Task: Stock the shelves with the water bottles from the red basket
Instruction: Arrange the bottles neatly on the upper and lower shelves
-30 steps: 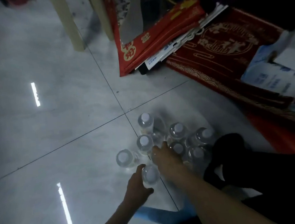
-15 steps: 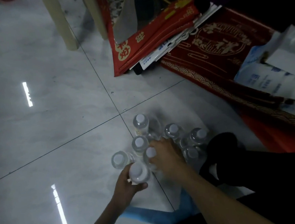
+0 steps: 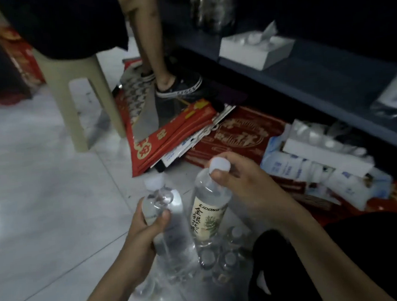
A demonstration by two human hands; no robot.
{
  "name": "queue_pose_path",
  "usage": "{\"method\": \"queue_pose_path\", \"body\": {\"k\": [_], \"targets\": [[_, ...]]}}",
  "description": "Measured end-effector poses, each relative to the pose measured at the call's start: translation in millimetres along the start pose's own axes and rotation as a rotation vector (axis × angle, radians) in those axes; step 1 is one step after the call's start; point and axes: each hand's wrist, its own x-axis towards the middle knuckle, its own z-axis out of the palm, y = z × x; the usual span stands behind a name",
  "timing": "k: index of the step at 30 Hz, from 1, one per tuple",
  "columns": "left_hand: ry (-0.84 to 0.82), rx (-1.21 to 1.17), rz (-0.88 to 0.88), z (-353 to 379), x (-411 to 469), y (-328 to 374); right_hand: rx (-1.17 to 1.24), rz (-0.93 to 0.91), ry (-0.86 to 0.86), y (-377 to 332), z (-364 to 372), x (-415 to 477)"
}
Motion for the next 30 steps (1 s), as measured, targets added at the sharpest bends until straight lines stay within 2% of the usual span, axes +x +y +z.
{"method": "queue_pose_path", "body": {"k": [3,5,7,10,14,20,24,30], "targets": [[-0.068,-0.028,-0.009,48,6,43,0.148,-0.054,0.166,-37,-25,-13],[-0.141,-0.076,-0.096,75,9,65,0.210,-0.044,0.265,-58,-43,-21],[-0.297,-0.152,-0.174,103,9,86,0.236,-0.025,0.352,-77,-65,-30],[-0.492,-0.173,-0.187,146,7,110,0.199,-0.003,0.472,-99,-105,-50],[-0.588,-0.026,-0.066,217,13,127,0.272,0.023,0.624,-112,-163,-85],[-0.772,0.168,0.124,347,19,154,0.226,-0.128,0.901,-142,-257,-139],[-0.877,0.199,0.312,438,20,178,0.196,-0.160,1.054,-172,-324,-170],[-0.979,0.142,0.550,563,26,236,-0.046,-0.328,1.232,-226,-413,-193]]}}
